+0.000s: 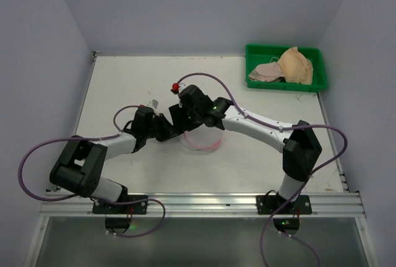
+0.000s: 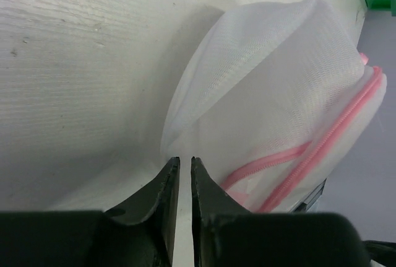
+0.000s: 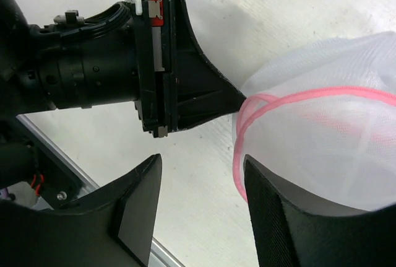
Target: Unzip the laundry bag and remove the bra
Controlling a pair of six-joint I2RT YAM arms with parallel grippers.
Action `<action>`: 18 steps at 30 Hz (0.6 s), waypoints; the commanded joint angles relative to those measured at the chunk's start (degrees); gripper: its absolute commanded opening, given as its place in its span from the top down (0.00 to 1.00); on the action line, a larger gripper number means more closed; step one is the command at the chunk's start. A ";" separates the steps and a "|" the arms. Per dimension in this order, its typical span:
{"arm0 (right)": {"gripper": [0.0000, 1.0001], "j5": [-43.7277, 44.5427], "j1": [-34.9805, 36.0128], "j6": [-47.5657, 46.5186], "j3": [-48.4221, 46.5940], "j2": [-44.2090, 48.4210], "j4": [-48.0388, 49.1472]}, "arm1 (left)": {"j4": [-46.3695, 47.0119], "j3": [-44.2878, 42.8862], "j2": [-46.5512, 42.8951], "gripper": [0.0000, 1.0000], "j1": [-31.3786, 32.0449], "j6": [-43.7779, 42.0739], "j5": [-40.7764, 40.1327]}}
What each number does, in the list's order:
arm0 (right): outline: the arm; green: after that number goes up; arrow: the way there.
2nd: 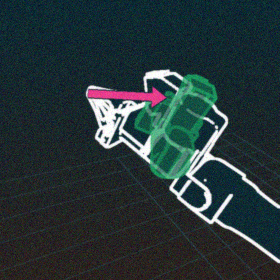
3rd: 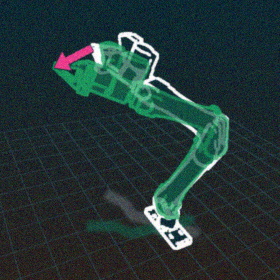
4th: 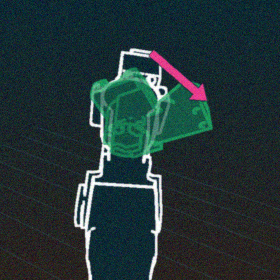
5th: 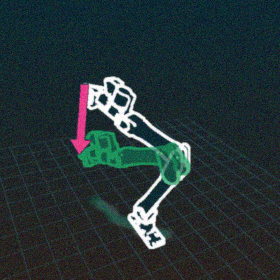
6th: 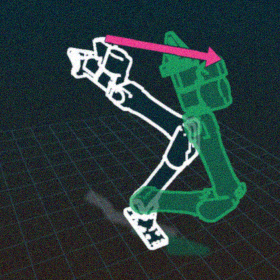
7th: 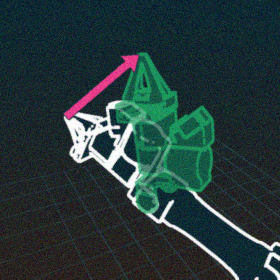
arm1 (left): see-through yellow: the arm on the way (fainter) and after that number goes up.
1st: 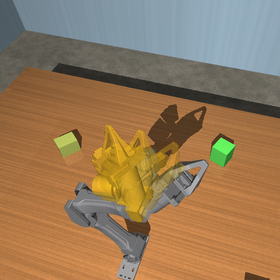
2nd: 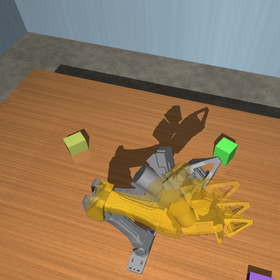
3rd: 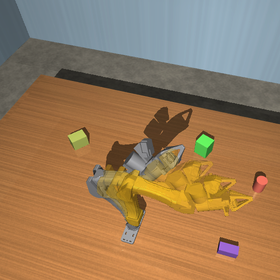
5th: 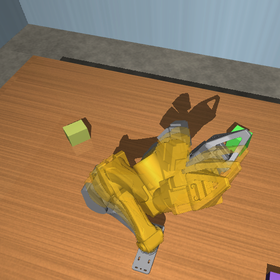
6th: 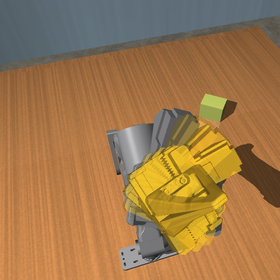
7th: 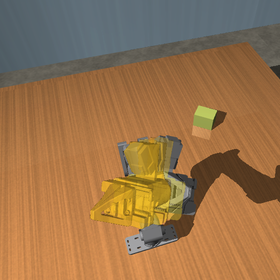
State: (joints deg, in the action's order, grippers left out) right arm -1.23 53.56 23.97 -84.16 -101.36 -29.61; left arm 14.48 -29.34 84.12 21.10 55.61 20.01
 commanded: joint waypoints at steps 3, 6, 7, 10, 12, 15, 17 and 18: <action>0.38 0.09 -0.30 -1.55 -1.89 4.06 0.25 | -5.68 -1.33 -4.92 0.80 -1.50 -3.14 -2.16; 0.22 3.15 -1.09 -1.90 -1.01 6.96 0.42 | -10.69 -3.17 -8.43 0.71 -2.99 -5.68 -3.74; 0.13 5.78 -2.13 -2.17 -0.74 8.62 0.34 | -14.01 -3.87 -10.27 0.64 -3.52 -6.56 -4.27; 0.01 7.82 -6.86 -2.26 0.75 12.83 0.34 | -21.39 -8.00 -14.05 0.49 -6.42 -10.78 -7.26; 0.01 8.18 -10.48 -1.91 2.41 15.74 0.34 | -24.49 -11.94 -15.64 0.38 -9.66 -14.47 -8.93; 0.01 10.89 -18.30 -1.29 5.83 22.94 0.34 | -30.46 -16.35 -18.89 0.14 -14.49 -19.04 -10.16; 0.01 12.22 -24.10 -1.20 7.95 29.33 0.25 | -34.94 -20.57 -21.79 0.01 -16.87 -22.28 -10.95; 0.01 14.57 -25.77 -1.12 10.40 31.64 0.34 | -36.18 -22.06 -23.72 0.00 -18.80 -23.52 -12.35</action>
State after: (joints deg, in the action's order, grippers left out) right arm 7.35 31.88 22.55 -77.45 -78.65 -29.43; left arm -13.74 -45.74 65.14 6.02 39.64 11.33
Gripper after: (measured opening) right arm 0.986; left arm 0.981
